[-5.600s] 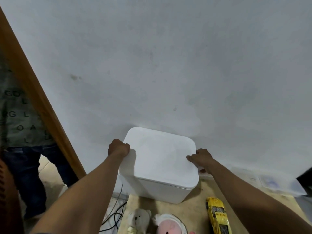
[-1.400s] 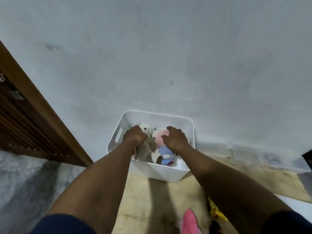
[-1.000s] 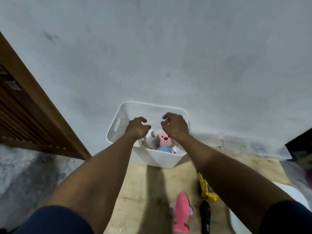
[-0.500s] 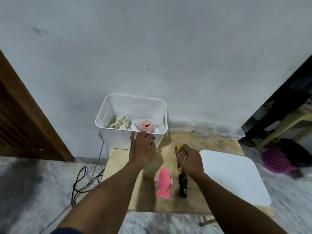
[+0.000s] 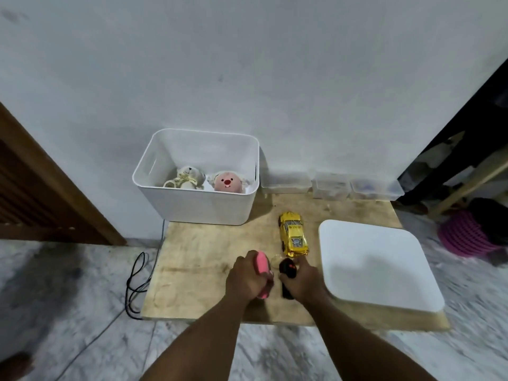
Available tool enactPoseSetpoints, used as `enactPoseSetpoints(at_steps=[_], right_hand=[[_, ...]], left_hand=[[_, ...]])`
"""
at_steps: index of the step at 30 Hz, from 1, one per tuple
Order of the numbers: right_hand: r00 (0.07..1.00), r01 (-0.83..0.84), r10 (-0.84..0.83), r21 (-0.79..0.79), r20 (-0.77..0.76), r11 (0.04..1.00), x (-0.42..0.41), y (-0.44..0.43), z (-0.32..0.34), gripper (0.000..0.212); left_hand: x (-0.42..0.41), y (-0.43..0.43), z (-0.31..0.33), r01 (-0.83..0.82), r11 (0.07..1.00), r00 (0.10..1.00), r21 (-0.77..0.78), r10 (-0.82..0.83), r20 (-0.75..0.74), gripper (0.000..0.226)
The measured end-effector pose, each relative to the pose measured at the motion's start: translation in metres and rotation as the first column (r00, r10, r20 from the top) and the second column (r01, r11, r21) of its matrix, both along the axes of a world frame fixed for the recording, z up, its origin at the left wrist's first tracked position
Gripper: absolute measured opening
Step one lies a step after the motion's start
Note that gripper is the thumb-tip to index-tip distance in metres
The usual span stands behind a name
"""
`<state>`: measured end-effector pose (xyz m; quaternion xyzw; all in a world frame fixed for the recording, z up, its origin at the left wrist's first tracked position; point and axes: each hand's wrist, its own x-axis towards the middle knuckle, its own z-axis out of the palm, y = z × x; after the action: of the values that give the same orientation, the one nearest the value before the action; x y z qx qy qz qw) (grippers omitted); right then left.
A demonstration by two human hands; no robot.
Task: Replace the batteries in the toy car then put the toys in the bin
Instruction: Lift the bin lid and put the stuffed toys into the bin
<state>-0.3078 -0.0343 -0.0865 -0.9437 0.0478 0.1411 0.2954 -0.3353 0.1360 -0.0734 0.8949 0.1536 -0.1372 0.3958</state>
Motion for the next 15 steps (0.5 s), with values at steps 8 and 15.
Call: enactPoseSetpoints(at_steps=[8, 15], right_hand=[[0.997, -0.053, 0.042, 0.2, 0.061, 0.978, 0.004, 0.004, 0.016, 0.065], [0.9, -0.191, -0.019, 0.434, 0.435, 0.881, 0.034, 0.073, 0.122, 0.053]], left_hand=[[-0.001, 0.001, 0.021, -0.183, 0.968, 0.975, -0.172, 0.201, 0.094, 0.062], [0.018, 0.068, 0.122, -0.138, 0.929, 0.889, -0.343, 0.269, 0.371, 0.049]])
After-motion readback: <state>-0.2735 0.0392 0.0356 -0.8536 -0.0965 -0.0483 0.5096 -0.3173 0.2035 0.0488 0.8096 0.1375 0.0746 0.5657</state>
